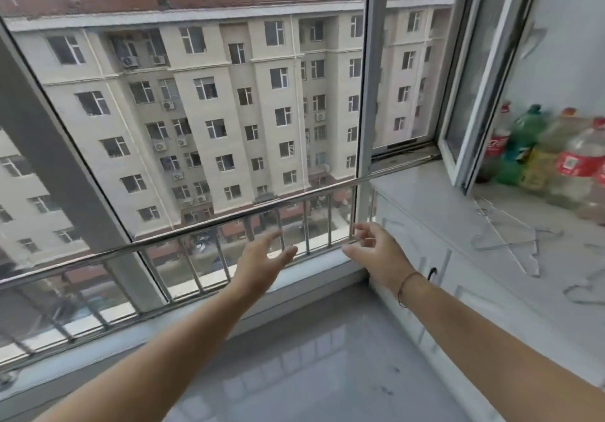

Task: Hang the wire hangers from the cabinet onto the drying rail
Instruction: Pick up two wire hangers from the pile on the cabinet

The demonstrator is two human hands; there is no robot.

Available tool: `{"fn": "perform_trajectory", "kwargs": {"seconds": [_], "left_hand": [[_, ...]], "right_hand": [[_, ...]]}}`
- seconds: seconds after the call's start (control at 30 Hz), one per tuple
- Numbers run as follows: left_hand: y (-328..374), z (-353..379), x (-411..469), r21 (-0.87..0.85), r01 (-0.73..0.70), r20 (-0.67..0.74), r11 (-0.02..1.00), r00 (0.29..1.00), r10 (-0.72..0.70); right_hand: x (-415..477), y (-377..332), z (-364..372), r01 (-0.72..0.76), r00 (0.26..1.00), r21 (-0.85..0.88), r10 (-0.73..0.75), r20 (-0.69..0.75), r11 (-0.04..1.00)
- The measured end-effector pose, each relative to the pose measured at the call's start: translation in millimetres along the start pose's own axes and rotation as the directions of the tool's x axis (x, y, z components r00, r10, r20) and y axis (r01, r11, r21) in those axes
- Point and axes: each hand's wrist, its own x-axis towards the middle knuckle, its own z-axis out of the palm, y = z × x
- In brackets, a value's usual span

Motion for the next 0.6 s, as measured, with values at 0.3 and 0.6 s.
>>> {"fn": "perform_trajectory", "kwargs": {"seconds": [0.3, 0.6], "left_hand": [[76, 168, 24, -0.034, -0.003, 0.222, 0.999, 0.975, 0.01], [152, 320, 42, -0.02, -0.024, 0.391, 1.0, 0.92, 0.03]], "right_hand": [[-44, 108, -155, -0.307, 0.935, -0.062, 0.29, -0.203, 0.95], [-70, 200, -301, -0.477, 0.836, -0.078, 0.424, -0.347, 0.876]]}}
